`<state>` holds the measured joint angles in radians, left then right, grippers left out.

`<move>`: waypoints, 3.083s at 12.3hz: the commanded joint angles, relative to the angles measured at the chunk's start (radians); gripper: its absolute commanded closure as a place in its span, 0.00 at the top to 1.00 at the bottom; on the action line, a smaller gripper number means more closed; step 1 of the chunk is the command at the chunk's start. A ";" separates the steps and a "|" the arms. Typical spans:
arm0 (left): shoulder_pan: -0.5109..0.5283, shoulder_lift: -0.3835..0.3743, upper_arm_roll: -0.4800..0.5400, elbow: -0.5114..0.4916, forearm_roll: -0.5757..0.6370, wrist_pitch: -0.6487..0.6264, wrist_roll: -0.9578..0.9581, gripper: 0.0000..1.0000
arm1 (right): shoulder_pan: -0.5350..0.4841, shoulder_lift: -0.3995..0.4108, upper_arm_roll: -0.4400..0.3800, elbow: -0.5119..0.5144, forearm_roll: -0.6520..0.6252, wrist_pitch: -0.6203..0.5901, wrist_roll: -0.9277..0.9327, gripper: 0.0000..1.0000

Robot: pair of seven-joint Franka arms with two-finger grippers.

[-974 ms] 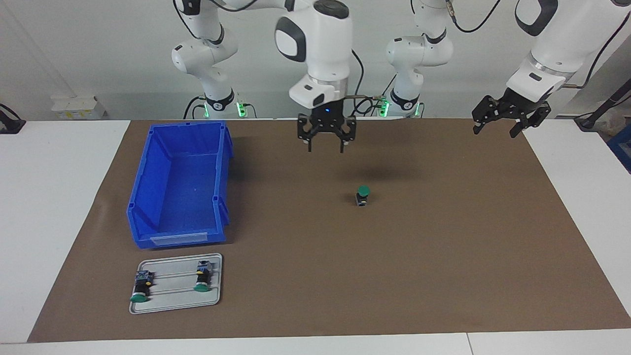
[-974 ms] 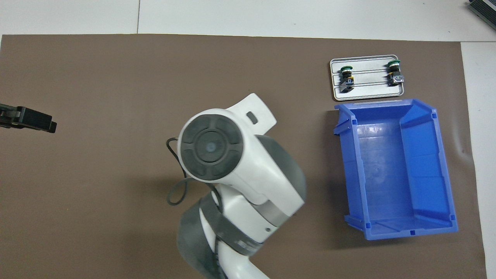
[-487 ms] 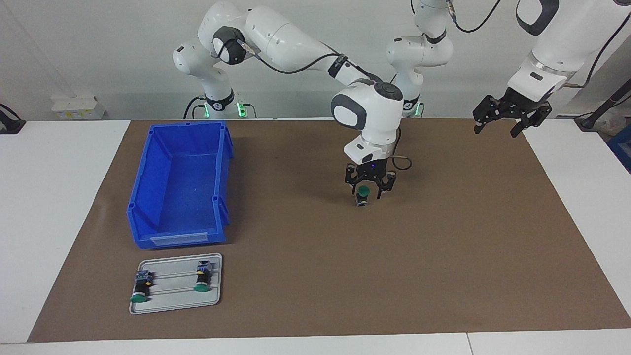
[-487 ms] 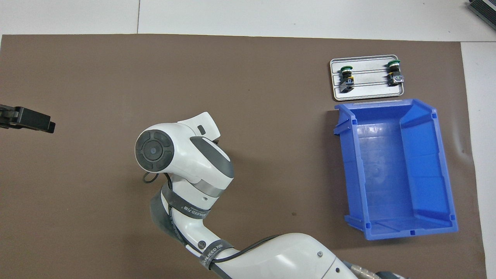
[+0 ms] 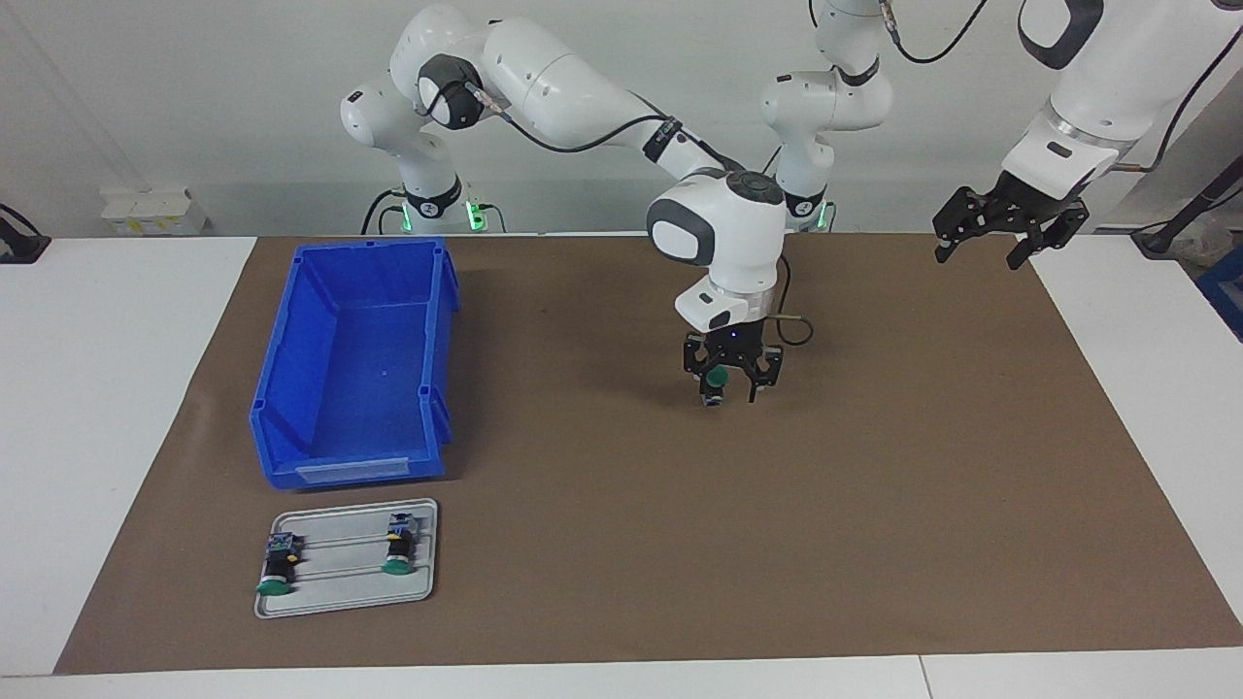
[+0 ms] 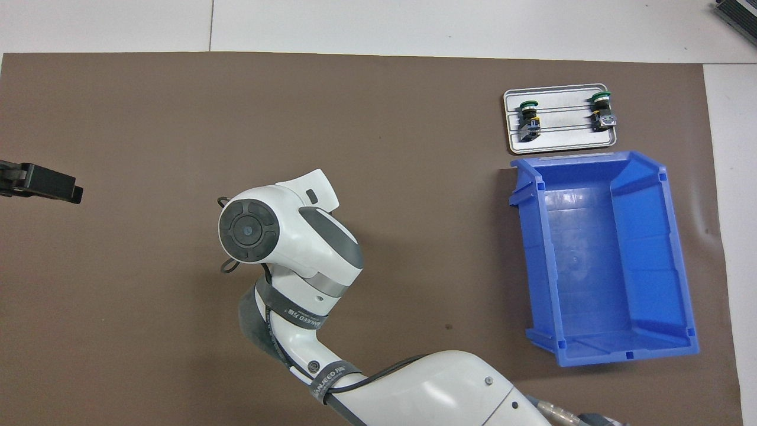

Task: Place and press button with both arms
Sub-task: 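Hold the right gripper down over the button, pressing it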

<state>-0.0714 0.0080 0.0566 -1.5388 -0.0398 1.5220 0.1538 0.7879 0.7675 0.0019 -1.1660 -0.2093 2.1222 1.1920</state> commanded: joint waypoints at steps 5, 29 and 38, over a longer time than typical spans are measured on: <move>0.010 -0.028 -0.003 -0.029 -0.009 -0.005 0.004 1.00 | -0.013 -0.071 0.004 -0.142 0.013 0.038 -0.052 0.73; 0.010 -0.028 -0.003 -0.029 -0.009 -0.005 0.004 1.00 | -0.015 -0.085 0.020 -0.190 0.079 0.113 -0.055 0.36; 0.010 -0.028 -0.003 -0.029 -0.009 -0.005 0.004 1.00 | -0.016 -0.085 0.020 -0.190 0.079 0.110 -0.058 0.53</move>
<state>-0.0713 0.0076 0.0566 -1.5388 -0.0398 1.5205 0.1538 0.7875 0.7136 0.0073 -1.3128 -0.1478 2.2112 1.1647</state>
